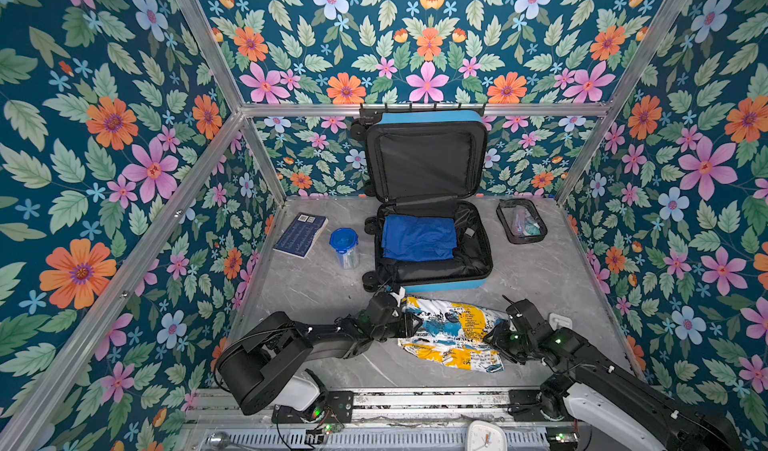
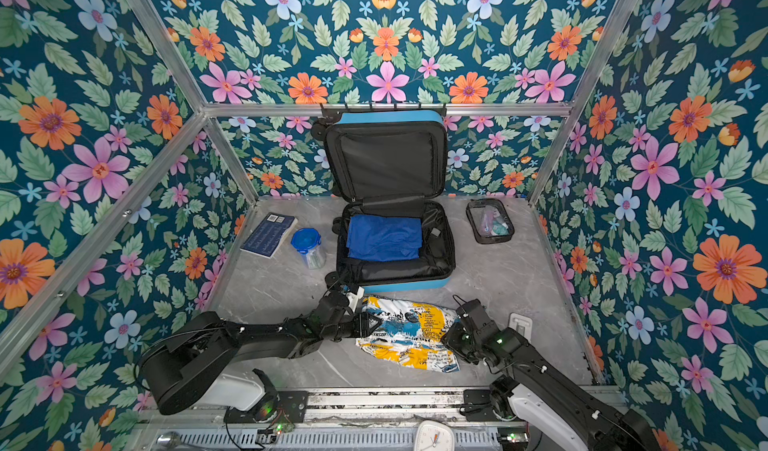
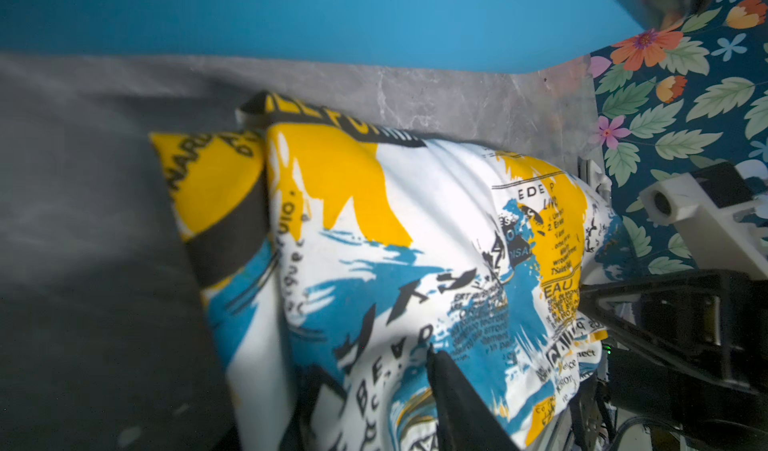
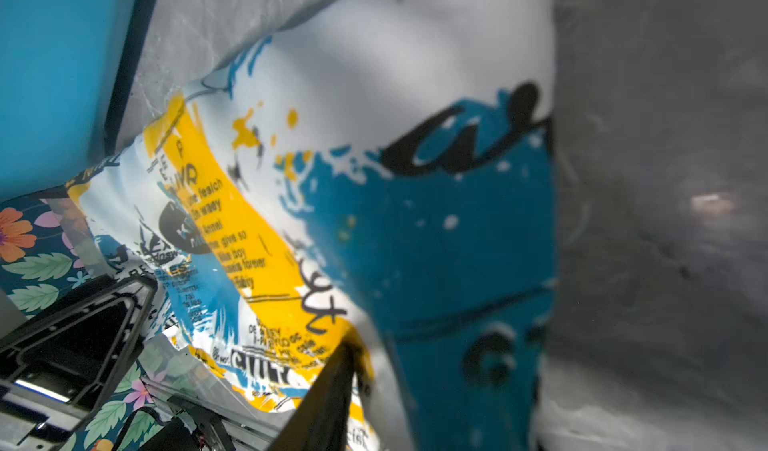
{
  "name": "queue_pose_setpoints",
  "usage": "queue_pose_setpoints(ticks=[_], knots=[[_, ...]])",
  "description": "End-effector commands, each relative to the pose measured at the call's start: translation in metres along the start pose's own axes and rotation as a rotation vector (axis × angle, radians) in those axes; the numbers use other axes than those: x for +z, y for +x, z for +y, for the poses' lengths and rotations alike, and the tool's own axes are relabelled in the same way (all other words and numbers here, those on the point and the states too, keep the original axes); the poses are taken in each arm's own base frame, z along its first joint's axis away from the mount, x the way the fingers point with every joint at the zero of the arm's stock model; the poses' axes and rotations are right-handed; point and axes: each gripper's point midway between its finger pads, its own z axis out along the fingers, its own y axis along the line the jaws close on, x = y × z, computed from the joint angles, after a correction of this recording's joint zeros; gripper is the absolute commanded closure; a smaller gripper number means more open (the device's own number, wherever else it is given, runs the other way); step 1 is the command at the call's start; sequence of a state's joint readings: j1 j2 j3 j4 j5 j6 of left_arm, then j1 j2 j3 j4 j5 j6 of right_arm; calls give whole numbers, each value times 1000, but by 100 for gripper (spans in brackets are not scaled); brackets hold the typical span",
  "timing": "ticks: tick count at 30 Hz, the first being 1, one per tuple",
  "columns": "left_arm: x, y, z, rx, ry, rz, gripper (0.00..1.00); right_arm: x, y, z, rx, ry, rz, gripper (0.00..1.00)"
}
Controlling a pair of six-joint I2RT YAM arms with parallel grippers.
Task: Pack the luggage
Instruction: 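Grasp the printed pillow with both grippers and lift it, then carry the printed pillow with both grippers over the suitcase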
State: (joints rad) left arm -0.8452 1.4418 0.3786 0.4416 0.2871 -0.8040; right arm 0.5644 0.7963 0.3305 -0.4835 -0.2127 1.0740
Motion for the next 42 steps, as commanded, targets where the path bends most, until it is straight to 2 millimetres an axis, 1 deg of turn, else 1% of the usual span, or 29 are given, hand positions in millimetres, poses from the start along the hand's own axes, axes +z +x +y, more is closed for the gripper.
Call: queue_pose_setpoints(ticks=[1, 5, 8, 9, 11, 17, 20, 22, 25, 27, 29, 31, 35, 36, 38, 40, 42], knots=[[1, 14, 6, -10, -23, 60, 56, -1, -4, 14, 6, -54, -15, 66], [0, 12, -9, 11, 20, 63, 76, -6, -8, 23, -3, -76, -28, 77], [-5, 8, -23, 22, 57, 49, 93, -13, -9, 36, -27, -111, -26, 90], [-7, 4, -28, 25, 71, 38, 100, -15, -9, 41, -37, -122, -22, 94], [-16, -3, -39, 35, 90, 15, 100, -24, -10, 51, -58, -140, -21, 100], [-50, -27, -71, 120, 111, -40, 100, -59, -14, 80, -121, -204, -48, 100], [-68, -40, -88, 165, 110, -60, 100, -79, -15, 98, -166, -248, -60, 100], [-81, -54, -100, 197, 100, -93, 100, -94, -18, 112, -203, -267, -75, 100], [-99, -80, -122, 252, 95, -164, 100, -118, -27, 138, -260, -308, -119, 100], [-109, -102, -130, 295, 46, -218, 100, -134, -39, 160, -306, -332, -168, 100], [-114, -125, -132, 337, -30, -268, 100, -145, -53, 185, -352, -347, -214, 100], [-117, -154, -133, 363, -89, -311, 100, -149, -69, 209, -388, -355, -241, 100], [-118, -214, -125, 382, -178, -394, 100, -146, -107, 253, -453, -355, -288, 100], [-117, -229, -121, 381, -196, -411, 100, -144, -120, 264, -466, -349, -300, 100], [-115, -258, -112, 372, -236, -440, 100, -135, -143, 280, -479, -334, -311, 100], [-110, -282, -109, 383, -263, -456, 100, -121, -167, 292, -472, -329, -300, 100], [-101, -299, -101, 389, -292, -455, 100, -109, -187, 303, -460, -347, -288, 100]])
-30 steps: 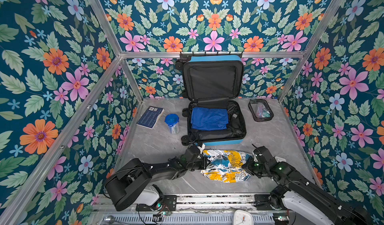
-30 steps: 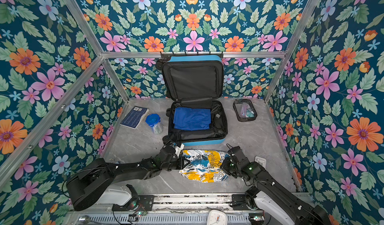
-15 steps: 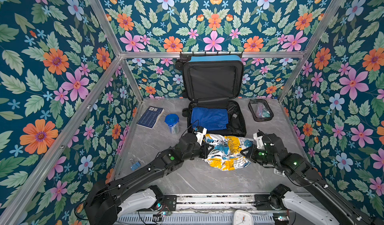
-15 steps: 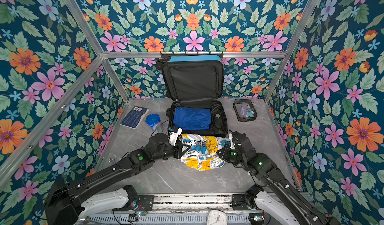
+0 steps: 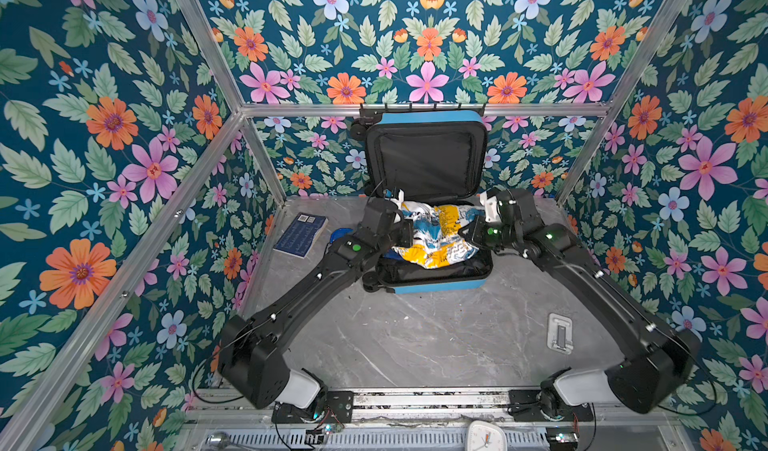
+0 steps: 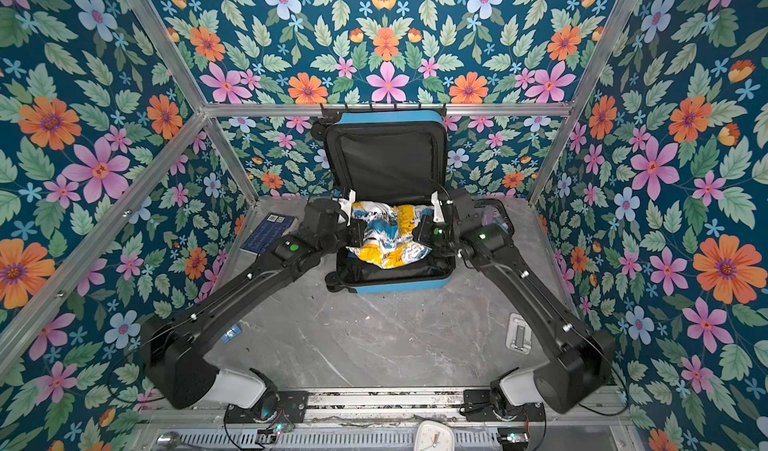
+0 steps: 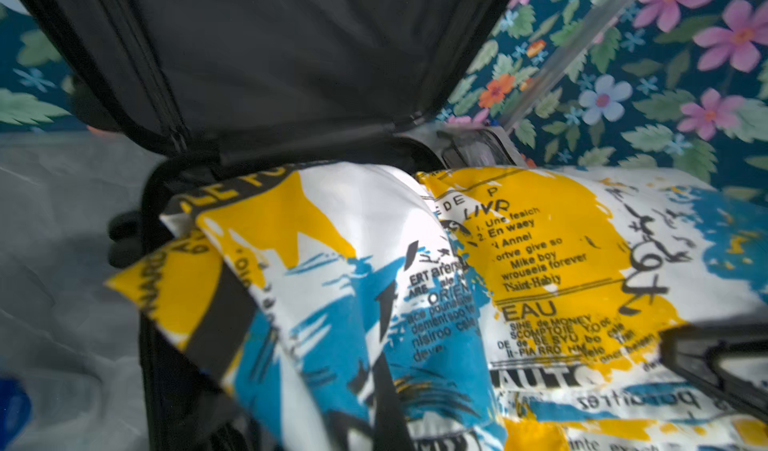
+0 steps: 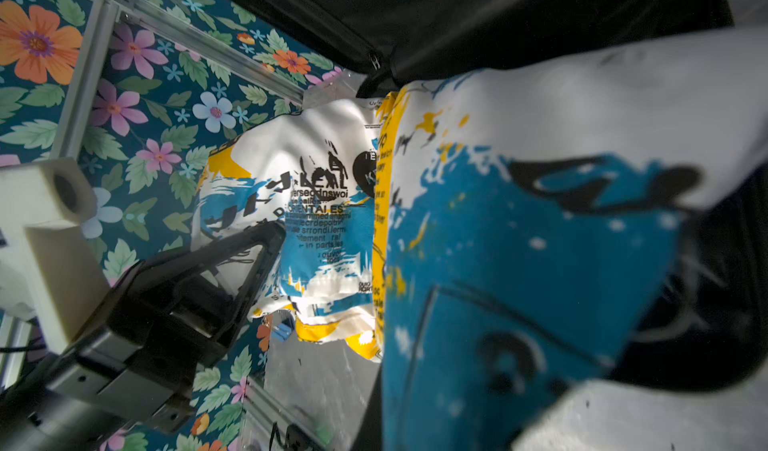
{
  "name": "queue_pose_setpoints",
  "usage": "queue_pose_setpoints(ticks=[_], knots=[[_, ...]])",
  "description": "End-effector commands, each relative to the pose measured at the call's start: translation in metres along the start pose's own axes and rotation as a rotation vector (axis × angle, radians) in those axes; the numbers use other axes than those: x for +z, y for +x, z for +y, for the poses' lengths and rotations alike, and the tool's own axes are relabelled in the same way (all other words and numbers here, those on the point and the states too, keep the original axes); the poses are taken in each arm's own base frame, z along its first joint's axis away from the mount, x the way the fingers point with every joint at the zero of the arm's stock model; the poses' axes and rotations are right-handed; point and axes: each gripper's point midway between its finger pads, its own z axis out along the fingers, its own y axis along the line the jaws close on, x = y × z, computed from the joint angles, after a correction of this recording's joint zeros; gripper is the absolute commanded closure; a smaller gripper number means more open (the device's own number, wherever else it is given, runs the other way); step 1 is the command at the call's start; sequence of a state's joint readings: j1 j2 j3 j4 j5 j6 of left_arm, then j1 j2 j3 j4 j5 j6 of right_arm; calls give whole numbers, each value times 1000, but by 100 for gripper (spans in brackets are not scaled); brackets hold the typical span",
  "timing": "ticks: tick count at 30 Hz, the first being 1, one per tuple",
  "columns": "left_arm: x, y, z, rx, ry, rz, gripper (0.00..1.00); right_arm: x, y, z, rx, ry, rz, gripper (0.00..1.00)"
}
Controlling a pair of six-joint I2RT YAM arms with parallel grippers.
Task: Pack the luggage
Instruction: 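Carry the printed pillow with both grippers over the suitcase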
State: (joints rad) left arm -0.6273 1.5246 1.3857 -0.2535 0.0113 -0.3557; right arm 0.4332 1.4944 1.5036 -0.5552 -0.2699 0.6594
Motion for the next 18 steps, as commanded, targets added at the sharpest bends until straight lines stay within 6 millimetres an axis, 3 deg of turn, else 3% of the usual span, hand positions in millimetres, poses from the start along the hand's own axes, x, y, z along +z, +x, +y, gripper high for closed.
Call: queue_pose_setpoints(ticks=[1, 3, 10, 18], knots=[[22, -10, 13, 66, -37, 3, 100, 27, -25, 0, -32, -40, 6, 100], [39, -11, 23, 69, -56, 16, 100, 55, -32, -11, -5, -26, 42, 100], [90, 11, 60, 38, -84, 102, 100, 117, -41, -36, 11, 20, 125, 100], [120, 37, 87, 0, -106, 178, 100, 153, -26, -76, 52, 95, 210, 100]])
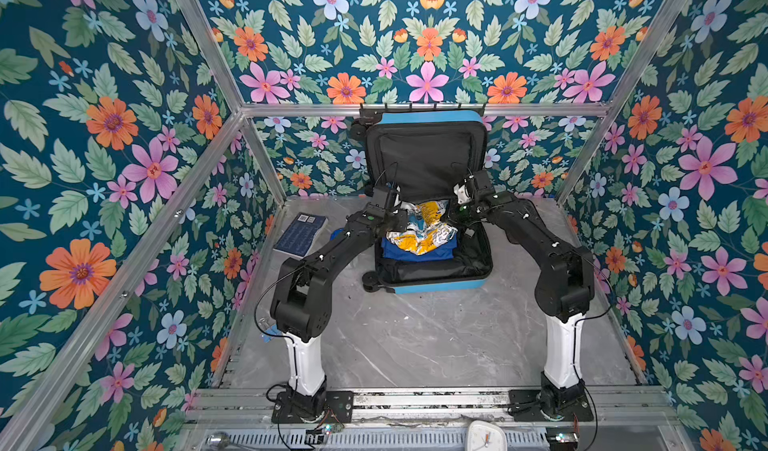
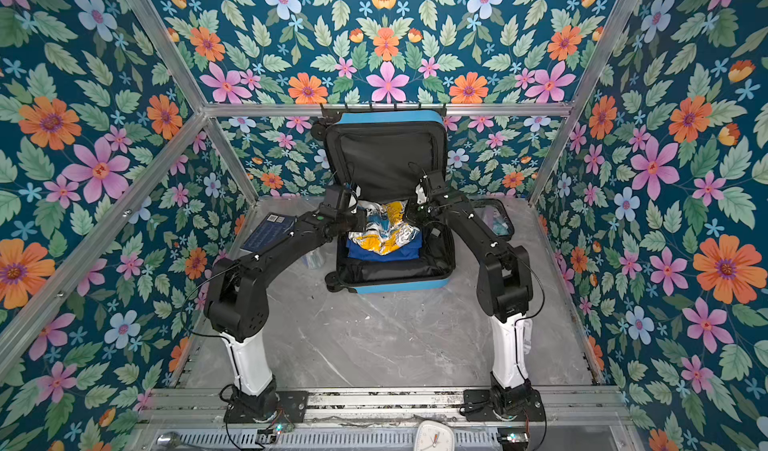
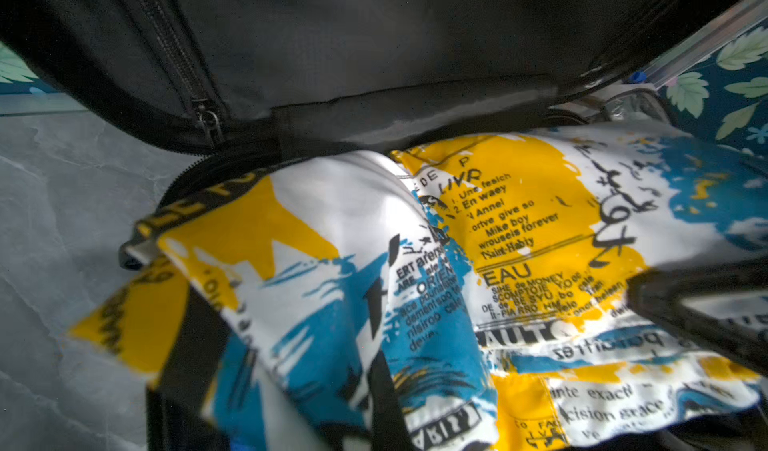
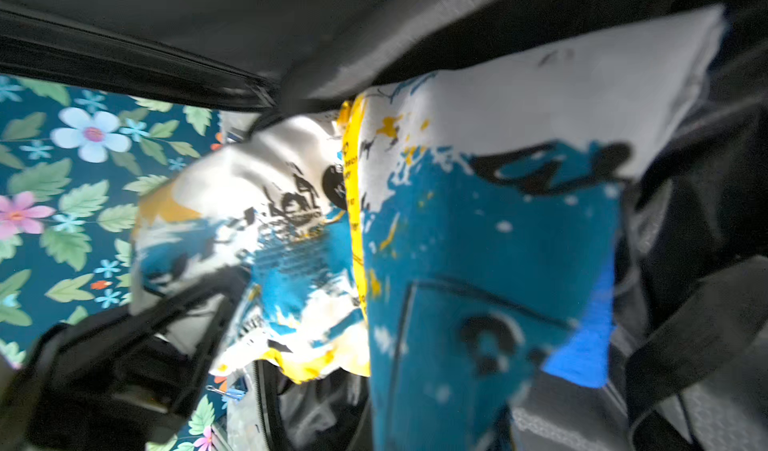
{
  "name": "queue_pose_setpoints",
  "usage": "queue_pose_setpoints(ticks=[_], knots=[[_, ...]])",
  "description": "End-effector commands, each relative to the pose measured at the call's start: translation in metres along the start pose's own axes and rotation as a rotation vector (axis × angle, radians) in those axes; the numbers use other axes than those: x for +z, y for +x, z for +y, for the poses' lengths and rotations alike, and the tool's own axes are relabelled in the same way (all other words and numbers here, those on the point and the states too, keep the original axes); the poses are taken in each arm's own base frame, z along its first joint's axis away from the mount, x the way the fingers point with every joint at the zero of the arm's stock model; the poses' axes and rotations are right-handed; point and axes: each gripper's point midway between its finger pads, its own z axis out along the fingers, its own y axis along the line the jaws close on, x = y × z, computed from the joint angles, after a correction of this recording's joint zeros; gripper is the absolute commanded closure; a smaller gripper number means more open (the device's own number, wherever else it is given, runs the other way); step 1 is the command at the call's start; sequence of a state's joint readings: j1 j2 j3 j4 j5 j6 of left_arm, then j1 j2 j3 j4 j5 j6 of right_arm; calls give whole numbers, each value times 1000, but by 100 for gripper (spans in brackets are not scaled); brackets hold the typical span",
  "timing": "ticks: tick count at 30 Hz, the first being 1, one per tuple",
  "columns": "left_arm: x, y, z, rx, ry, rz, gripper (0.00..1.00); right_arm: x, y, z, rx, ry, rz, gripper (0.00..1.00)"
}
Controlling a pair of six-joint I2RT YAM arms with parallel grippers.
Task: Pack the luggage
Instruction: 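Carry the printed pillow with both grippers over the suitcase, then lower the pillow onto the blue cloth and press it flat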
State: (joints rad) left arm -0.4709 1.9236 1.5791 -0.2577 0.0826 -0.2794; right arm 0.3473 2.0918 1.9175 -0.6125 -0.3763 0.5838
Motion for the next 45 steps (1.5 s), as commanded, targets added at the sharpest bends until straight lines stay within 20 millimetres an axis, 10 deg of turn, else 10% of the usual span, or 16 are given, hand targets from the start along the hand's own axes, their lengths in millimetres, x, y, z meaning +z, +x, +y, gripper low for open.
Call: queue_pose_setpoints(ticks=[1, 9, 15, 19, 36, 45], knots=[[7, 2, 2, 6, 12, 6, 100, 6, 3, -10, 2, 9, 22, 100], [23, 20, 22, -28, -43, 64, 100, 27, 10, -43, 50, 56, 65, 100], [15, 20, 30, -57, -83, 57, 57, 18, 10, -45, 39, 60, 52, 41], [1, 11, 34, -81, -106, 28, 49, -1, 6, -50, 27, 98, 14, 30], [-85, -30, 50, -154, -238, -134, 44, -62, -14, -34, -2, 94, -131, 30], [-59, -11, 35, -121, -141, -32, 44, -31, -13, -10, -5, 23, -77, 41]])
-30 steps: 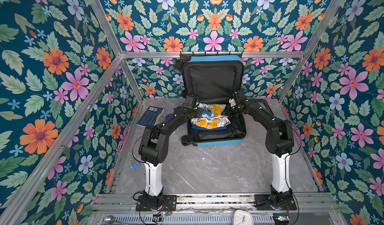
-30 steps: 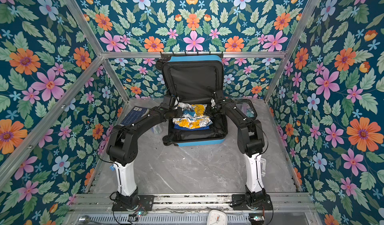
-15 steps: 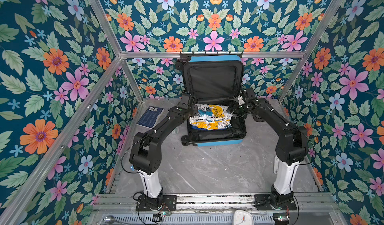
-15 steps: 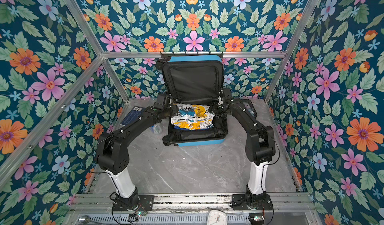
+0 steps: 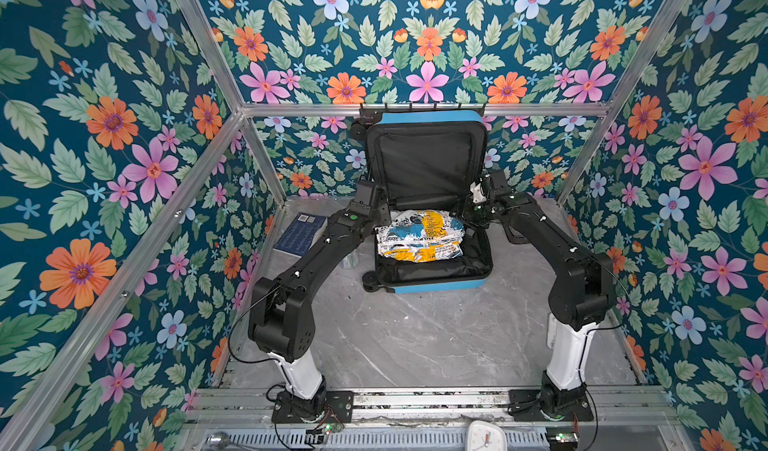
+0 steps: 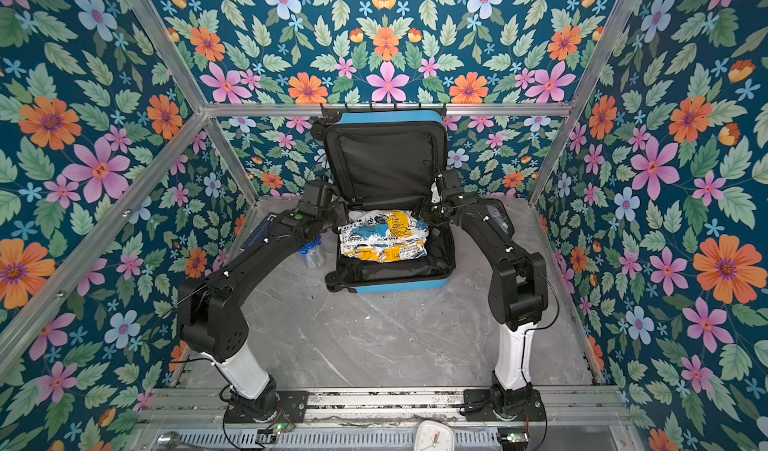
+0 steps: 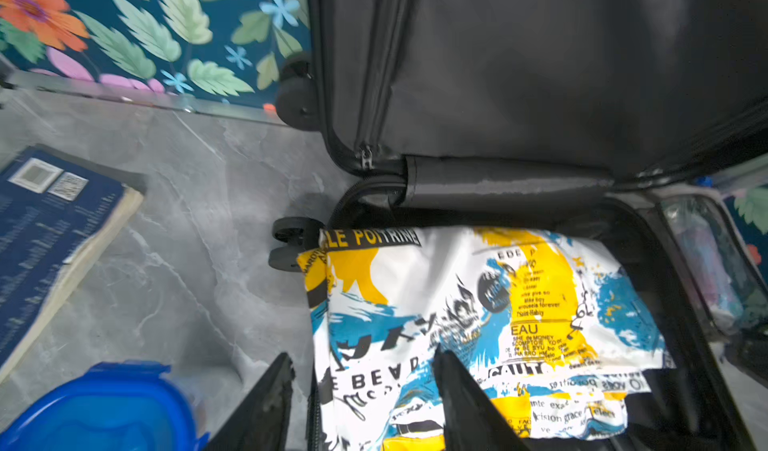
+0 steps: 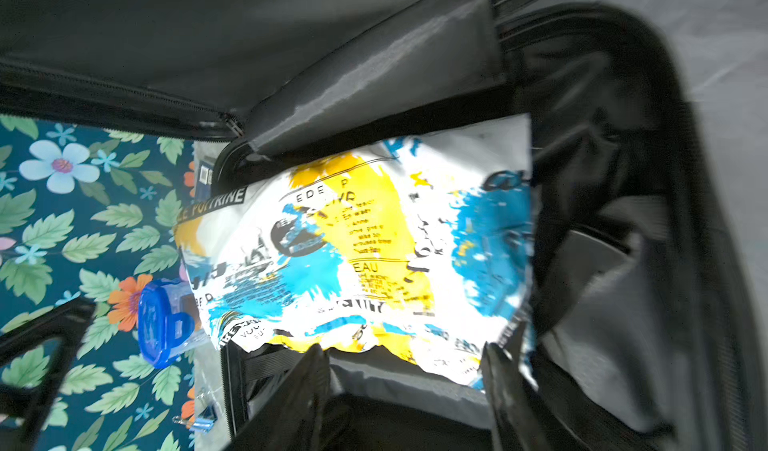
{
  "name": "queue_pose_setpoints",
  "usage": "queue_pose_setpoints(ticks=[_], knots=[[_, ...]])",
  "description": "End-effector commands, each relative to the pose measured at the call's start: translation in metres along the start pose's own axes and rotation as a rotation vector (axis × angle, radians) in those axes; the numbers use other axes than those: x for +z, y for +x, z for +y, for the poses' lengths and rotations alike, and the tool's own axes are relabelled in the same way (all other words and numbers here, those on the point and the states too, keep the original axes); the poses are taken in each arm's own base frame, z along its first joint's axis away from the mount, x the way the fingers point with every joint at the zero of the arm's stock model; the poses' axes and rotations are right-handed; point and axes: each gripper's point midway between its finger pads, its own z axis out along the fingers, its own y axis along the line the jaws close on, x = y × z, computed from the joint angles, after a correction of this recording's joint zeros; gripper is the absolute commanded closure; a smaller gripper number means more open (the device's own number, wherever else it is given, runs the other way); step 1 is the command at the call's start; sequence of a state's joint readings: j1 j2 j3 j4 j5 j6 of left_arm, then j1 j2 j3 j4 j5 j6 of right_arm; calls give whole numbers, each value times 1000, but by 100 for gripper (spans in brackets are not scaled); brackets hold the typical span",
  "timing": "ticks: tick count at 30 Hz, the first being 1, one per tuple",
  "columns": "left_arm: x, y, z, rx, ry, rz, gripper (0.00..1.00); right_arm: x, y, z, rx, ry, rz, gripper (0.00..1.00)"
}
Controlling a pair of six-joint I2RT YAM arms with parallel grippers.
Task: Pack the luggage
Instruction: 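Lower the pillow onto the blue cloth and press it flat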
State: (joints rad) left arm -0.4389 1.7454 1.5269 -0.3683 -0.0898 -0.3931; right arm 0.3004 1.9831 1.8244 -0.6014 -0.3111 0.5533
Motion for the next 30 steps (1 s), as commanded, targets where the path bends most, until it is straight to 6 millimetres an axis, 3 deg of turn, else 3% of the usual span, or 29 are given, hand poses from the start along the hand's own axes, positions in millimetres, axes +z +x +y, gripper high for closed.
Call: queue_pose_setpoints(ticks=[1, 7, 11, 18, 24, 30], knots=[[6, 14, -6, 16, 44, 55, 45, 6, 1, 14, 1, -41, 14, 41], [2, 0, -17, 4, 91, 20, 49, 20, 2, 23, 1, -57, 27, 48], [21, -5, -23, 21, 89, 37, 52, 32, 1, 20, 23, -50, 29, 57], [80, 27, -17, 45, 39, 150, 62, 56, 11, 1, 65, -12, 52, 67], [103, 45, -12, 53, 18, 185, 63, 75, 27, -29, 91, 66, 78, 72], [127, 61, -13, 68, 17, 227, 64, 78, 33, -56, 132, 119, 74, 74]])
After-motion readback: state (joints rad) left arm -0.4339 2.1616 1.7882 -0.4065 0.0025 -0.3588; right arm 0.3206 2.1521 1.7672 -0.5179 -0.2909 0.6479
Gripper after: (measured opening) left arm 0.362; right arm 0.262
